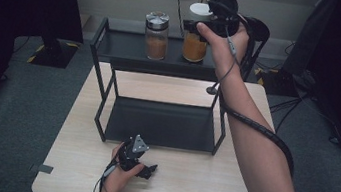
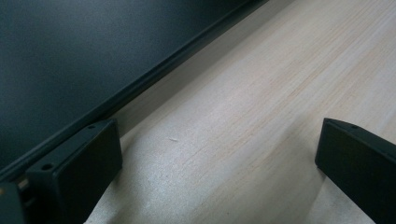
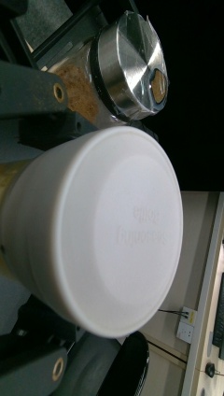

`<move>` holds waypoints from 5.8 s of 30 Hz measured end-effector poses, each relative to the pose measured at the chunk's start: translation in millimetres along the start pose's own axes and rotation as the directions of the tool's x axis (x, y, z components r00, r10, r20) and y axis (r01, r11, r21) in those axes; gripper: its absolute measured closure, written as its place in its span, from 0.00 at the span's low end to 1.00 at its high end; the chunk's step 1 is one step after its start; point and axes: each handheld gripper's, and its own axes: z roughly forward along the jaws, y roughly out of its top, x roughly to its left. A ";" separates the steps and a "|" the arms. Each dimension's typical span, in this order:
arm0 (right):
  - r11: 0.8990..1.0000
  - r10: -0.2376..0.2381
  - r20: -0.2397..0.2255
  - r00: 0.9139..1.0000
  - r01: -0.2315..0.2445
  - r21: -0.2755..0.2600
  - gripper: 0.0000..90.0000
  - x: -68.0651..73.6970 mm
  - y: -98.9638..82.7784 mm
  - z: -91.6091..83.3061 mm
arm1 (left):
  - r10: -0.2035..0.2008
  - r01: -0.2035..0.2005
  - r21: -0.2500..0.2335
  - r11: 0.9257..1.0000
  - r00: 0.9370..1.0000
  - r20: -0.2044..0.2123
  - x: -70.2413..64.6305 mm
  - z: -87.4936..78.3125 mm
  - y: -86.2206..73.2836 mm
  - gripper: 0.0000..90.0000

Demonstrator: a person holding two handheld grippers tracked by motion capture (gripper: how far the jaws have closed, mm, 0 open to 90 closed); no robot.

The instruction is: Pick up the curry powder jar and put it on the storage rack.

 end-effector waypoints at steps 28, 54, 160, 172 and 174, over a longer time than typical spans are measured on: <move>0.998 -0.061 -0.044 0.997 0.060 -0.031 0.01 0.8 -17.2 -2.3 | 0.001 -0.001 0.002 1.000 1.000 0.001 0.3 -0.2 0.4 0.00; 0.997 -0.070 -0.109 0.991 0.066 -0.046 0.01 -18.4 -50.4 -19.0 | 0.001 -0.001 0.004 1.000 1.000 0.003 0.5 -0.4 0.8 0.00; 0.997 -0.075 -0.422 0.903 0.078 -0.010 0.01 -54.2 -247.7 -35.9 | -0.001 0.001 0.001 1.000 1.000 0.002 0.4 -0.1 0.1 0.00; 0.996 -0.072 -0.439 0.896 0.086 0.012 0.01 -56.7 -262.7 -36.1 | 0.000 0.000 0.001 1.000 1.000 0.002 0.4 -0.1 0.1 0.00; 0.996 -0.074 -0.442 0.894 0.089 0.014 0.01 -57.0 -265.5 -36.0 | 0.000 0.000 0.001 1.000 1.000 0.002 0.4 -0.1 0.1 0.00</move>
